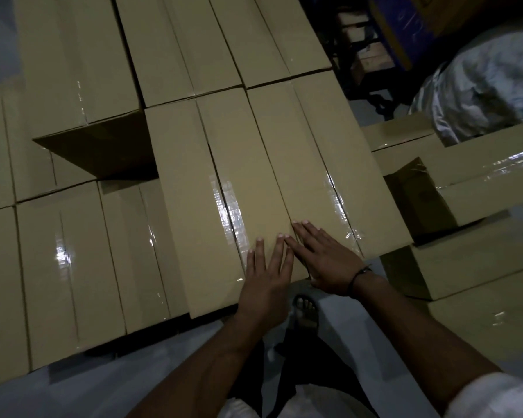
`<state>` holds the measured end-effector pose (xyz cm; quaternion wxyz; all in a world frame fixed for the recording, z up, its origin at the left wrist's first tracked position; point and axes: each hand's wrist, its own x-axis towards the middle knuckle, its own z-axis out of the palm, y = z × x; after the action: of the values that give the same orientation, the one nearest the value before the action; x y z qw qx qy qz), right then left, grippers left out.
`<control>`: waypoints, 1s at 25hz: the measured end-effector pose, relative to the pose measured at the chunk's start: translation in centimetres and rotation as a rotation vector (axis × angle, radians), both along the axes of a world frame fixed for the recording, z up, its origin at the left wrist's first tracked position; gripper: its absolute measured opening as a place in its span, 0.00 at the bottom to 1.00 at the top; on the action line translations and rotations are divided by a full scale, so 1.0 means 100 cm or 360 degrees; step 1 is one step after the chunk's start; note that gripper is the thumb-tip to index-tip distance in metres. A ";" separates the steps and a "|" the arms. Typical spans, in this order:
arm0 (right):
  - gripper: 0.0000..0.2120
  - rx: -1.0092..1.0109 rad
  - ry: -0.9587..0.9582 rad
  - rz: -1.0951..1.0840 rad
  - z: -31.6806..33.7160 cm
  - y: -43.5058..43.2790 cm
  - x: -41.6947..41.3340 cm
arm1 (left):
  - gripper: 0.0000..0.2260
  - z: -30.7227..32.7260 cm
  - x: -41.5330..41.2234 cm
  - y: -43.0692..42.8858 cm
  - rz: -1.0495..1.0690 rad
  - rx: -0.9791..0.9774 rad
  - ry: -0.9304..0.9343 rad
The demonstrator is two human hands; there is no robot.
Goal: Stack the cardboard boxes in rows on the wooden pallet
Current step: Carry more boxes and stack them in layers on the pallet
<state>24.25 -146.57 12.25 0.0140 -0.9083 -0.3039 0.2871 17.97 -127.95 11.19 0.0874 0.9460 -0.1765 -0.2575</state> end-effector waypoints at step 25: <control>0.55 0.0094 -0.0075 0.0013 -0.014 -0.002 0.000 | 0.47 0.012 0.001 0.008 -0.0025 0.0040 0.0001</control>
<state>24.23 -146.73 10.83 0.0324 -0.9128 -0.3160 0.2567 18.09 -127.20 12.40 0.0735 0.9455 -0.1806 -0.2608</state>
